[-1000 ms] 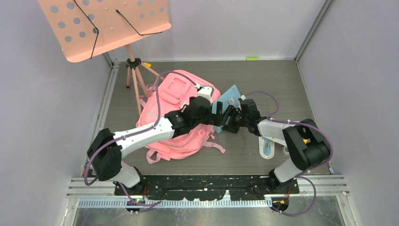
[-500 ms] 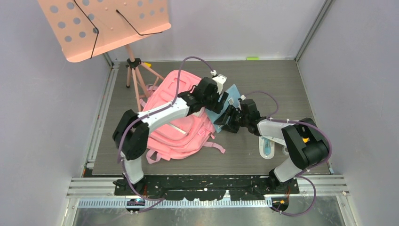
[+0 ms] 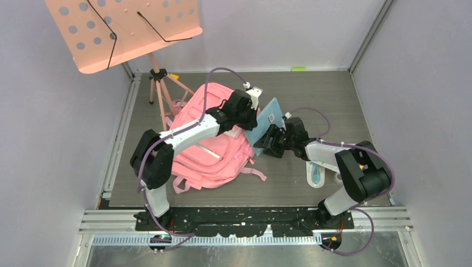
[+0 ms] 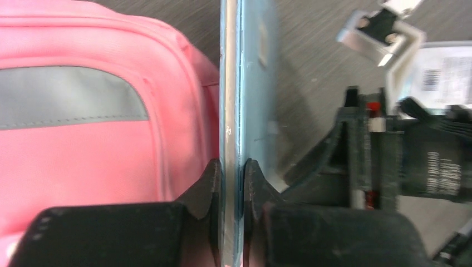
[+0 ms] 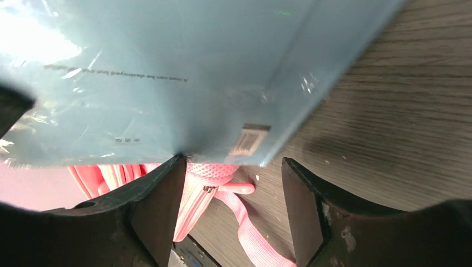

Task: Pack the student bag
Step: Pick up the book from the center of the board, then place the book in the student bag.

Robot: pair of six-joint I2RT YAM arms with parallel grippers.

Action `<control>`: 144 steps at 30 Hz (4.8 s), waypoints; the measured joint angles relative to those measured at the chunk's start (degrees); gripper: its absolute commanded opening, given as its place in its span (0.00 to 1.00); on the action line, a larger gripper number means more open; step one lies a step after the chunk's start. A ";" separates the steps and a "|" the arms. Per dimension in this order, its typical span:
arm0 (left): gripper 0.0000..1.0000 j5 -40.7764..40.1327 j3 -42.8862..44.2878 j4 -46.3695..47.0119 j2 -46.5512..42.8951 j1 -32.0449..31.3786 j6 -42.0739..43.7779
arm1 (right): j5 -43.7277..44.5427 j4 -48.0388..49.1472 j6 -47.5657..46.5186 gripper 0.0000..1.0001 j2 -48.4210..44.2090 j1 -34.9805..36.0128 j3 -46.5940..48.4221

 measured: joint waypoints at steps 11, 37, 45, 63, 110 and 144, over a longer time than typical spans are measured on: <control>0.00 8.46 -1.97 -4.37 -8.72 -1.09 -3.93 | 12.39 -29.00 -13.07 0.99 -22.27 -0.85 7.32; 0.00 43.58 -10.93 -19.74 -43.17 15.45 -9.09 | -11.91 -54.69 -30.34 0.99 -36.22 -4.39 28.20; 0.00 51.67 -13.38 -16.46 -43.76 15.91 -12.15 | -17.18 -53.66 -31.95 0.98 -32.28 -4.39 28.20; 0.00 54.75 -13.44 -16.11 -45.64 16.28 -8.35 | -36.06 -28.85 -12.55 0.30 -33.24 -4.39 20.13; 0.69 -29.99 -30.03 -24.13 -30.62 -16.26 8.76 | 26.25 -63.82 -24.02 0.00 -35.34 -4.61 27.54; 0.13 -44.19 -26.23 -18.80 -27.52 -17.05 23.98 | 20.74 -65.33 -17.29 0.00 -41.81 -4.59 26.88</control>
